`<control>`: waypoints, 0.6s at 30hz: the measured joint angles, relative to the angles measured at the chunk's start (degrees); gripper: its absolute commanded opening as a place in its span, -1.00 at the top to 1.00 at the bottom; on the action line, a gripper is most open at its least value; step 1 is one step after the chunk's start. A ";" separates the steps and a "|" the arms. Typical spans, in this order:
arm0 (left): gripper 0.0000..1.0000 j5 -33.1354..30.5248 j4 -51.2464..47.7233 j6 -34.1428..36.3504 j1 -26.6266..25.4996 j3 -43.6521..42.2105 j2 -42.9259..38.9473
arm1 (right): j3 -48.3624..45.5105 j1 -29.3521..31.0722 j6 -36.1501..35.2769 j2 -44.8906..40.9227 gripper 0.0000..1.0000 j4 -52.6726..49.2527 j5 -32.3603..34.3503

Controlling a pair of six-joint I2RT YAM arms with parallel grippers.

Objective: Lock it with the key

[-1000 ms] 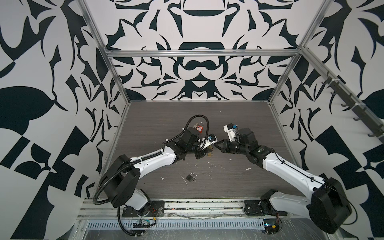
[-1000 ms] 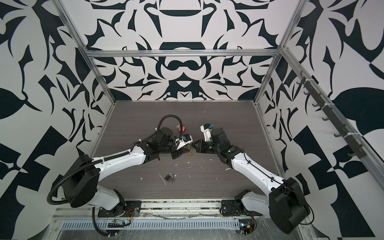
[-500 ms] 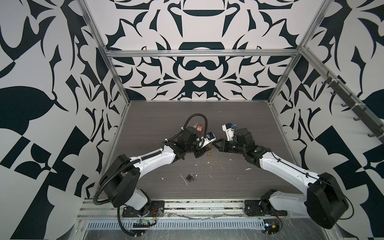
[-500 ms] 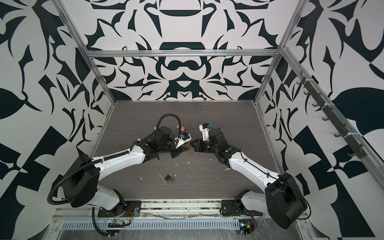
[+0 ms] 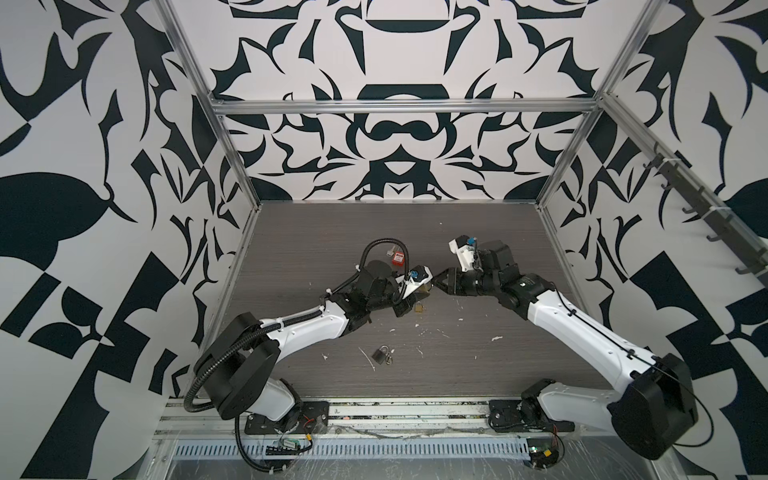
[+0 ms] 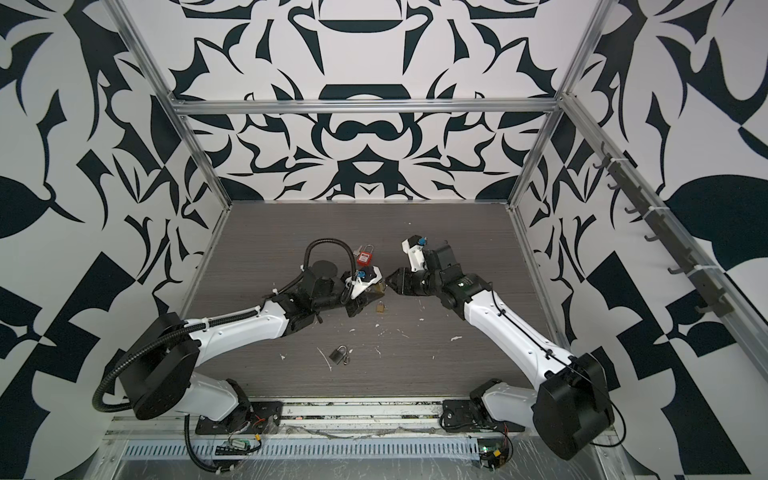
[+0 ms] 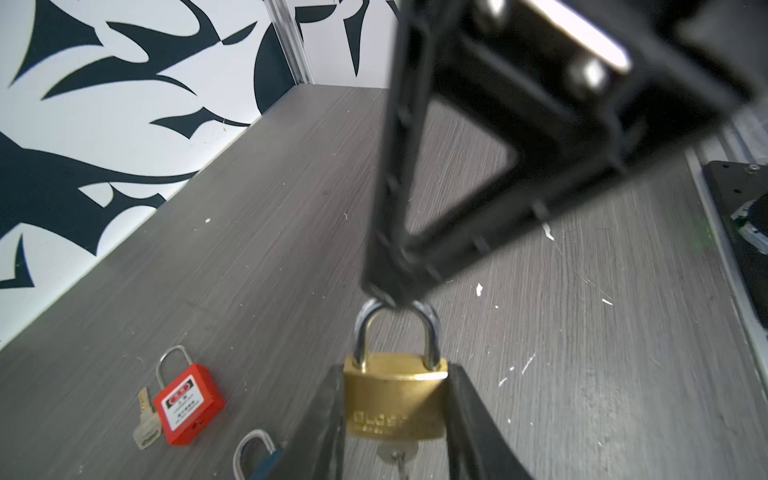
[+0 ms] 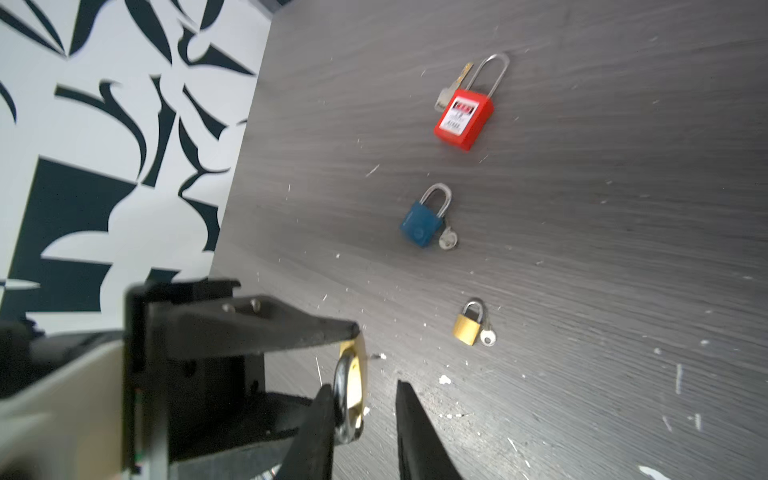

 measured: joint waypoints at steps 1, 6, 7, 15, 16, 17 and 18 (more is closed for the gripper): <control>1.00 -0.13 0.15 -0.63 0.00 -0.70 0.00 | 0.79 -0.85 -0.42 -0.50 0.14 -0.07 0.13; 1.00 -2.05 0.66 -4.24 0.00 -1.97 0.00 | 2.51 -2.40 -2.36 -5.55 0.06 0.48 1.46; 1.00 -2.93 0.96 -5.55 -0.02 -1.97 0.00 | 2.12 -2.40 -2.93 -7.13 0.06 1.25 1.81; 1.00 -12.92 2.82 -25.11 0.00 -0.46 -0.11 | -13.92 -2.40 -5.73 -20.13 0.07 14.51 3.61; 1.00 -14.01 4.15 -28.98 0.09 -0.63 -0.11 | -16.06 -2.38 -5.99 -21.05 0.07 16.09 3.65; 1.00 -14.88 5.97 -32.92 0.22 -1.11 -0.11 | -17.75 -2.38 -6.12 -21.64 0.08 17.31 3.63; 1.00 -15.65 7.93 -36.81 0.42 -1.73 -0.11 | -19.39 -2.38 -6.25 -22.12 0.08 18.73 3.63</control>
